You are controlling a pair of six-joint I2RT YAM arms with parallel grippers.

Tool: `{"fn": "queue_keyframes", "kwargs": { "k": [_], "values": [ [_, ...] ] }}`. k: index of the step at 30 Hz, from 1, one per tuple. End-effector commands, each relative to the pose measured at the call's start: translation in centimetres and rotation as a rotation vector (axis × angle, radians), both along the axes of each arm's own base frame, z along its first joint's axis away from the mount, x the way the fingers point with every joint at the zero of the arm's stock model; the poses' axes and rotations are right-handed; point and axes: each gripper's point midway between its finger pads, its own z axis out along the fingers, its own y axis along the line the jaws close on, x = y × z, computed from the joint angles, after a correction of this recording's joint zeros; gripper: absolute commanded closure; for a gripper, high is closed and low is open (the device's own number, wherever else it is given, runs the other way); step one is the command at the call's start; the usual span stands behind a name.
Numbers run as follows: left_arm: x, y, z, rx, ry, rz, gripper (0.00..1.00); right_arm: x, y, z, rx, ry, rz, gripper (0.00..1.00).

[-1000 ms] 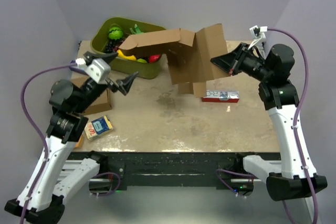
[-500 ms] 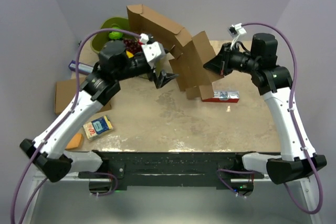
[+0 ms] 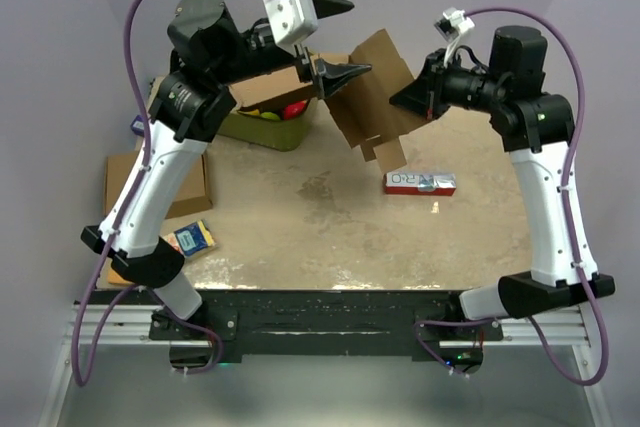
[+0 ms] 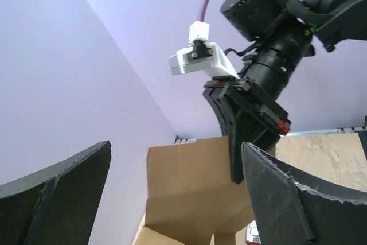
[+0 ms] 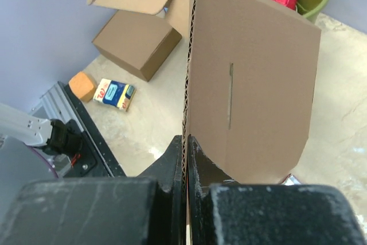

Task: Fold the paper box

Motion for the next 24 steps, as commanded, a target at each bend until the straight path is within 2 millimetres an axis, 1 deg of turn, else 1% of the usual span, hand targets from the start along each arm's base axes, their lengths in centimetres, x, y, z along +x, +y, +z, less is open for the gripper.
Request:
{"fn": "queue_keyframes", "kwargs": {
  "k": [1,2,3,4,8,9,12,14,15,16,17,19,20,21,24],
  "values": [
    [-1.7,0.1,0.5,-0.007,0.014,-0.058,0.00,-2.5,0.5,4.1,0.009,-0.116,0.098,1.00],
    [-1.6,0.3,0.6,-0.013,0.016,-0.048,0.00,-2.7,0.6,4.5,0.014,-0.123,0.108,1.00],
    [-2.0,0.7,1.0,-0.022,0.009,-0.042,0.00,-3.0,0.6,5.2,0.017,-0.139,0.112,1.00],
    [-1.9,0.6,0.7,-0.022,0.015,-0.040,0.00,-3.1,0.5,5.5,0.017,-0.145,0.110,1.00],
    [-2.3,1.0,1.1,-0.035,0.015,-0.036,0.00,-3.7,0.3,6.8,0.019,-0.177,0.101,1.00],
    [-2.6,1.2,1.3,-0.040,0.011,-0.035,0.00,-4.2,0.2,7.2,0.024,-0.187,0.100,1.00],
    [-3.2,1.7,2.0,-0.063,-0.003,-0.031,0.00,-4.8,0.0,7.6,0.029,-0.192,0.094,1.00],
    [-3.5,2.0,2.7,-0.088,-0.011,-0.032,0.00,-5.6,-0.2,7.9,0.032,-0.197,0.091,1.00],
    [-3.9,2.3,2.8,-0.096,-0.014,-0.034,0.00,-5.7,-0.1,7.4,0.031,-0.181,0.094,1.00],
    [-4.2,2.4,3.4,-0.115,-0.032,-0.040,0.00,-6.4,-0.3,7.4,0.033,-0.187,0.092,1.00],
    [-4.5,2.4,3.5,-0.120,-0.027,-0.049,0.00,-6.2,-0.2,6.3,0.028,-0.157,0.092,1.00],
    [-4.3,2.3,3.3,-0.117,-0.019,-0.053,0.00,-6.4,-0.3,5.7,0.025,-0.148,0.091,1.00],
    [-4.1,2.1,3.0,-0.112,-0.011,-0.055,0.00,-7.0,-0.5,5.5,0.023,-0.150,0.092,1.00],
    [-3.5,1.7,2.4,-0.103,0.005,-0.053,0.00,-6.8,-0.4,4.7,0.021,-0.129,0.095,1.00],
    [-2.5,0.5,0.5,-0.070,0.071,-0.070,0.00,-7.2,-0.4,3.8,0.019,-0.114,0.101,1.00]
  ]
}}
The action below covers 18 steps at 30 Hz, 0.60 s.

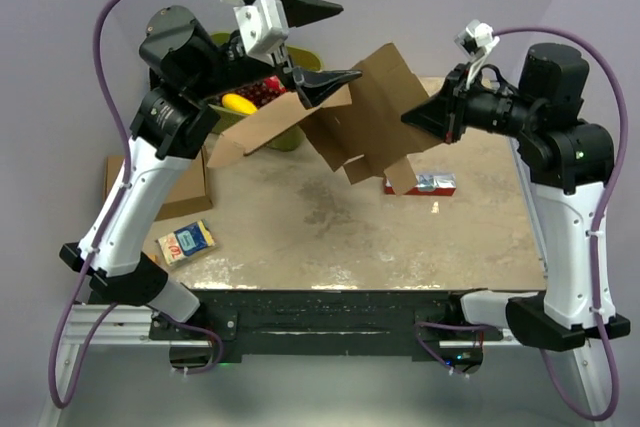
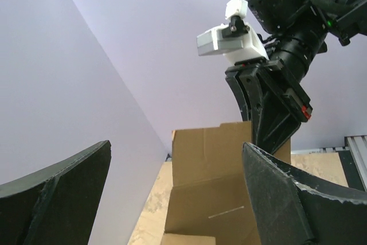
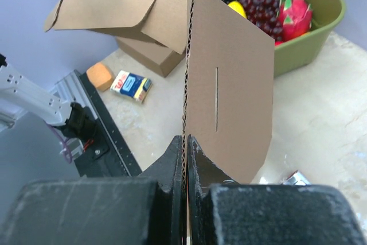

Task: Fold the paper box

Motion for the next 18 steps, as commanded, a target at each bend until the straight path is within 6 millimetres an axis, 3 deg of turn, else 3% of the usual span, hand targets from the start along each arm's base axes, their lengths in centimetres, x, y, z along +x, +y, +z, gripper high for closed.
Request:
{"fn": "queue_keyframes", "kwargs": {
  "k": [1,5,11,18],
  "values": [
    [1.0,-1.6,-2.3,0.030,0.094,-0.045,0.00,-1.1,0.4,-0.3,0.011,-0.015,0.044,1.00],
    [2.1,-3.4,-6.4,0.097,0.215,-0.101,0.00,-0.9,0.6,-2.4,-0.013,0.004,0.075,1.00],
    [4.0,-4.6,-11.0,0.176,0.324,-0.077,0.00,-0.2,1.2,-5.1,-0.036,0.041,0.120,1.00],
    [4.4,-5.4,-15.2,0.276,0.403,-0.120,0.00,1.0,2.3,-7.4,-0.062,0.077,0.150,1.00]
  ]
}}
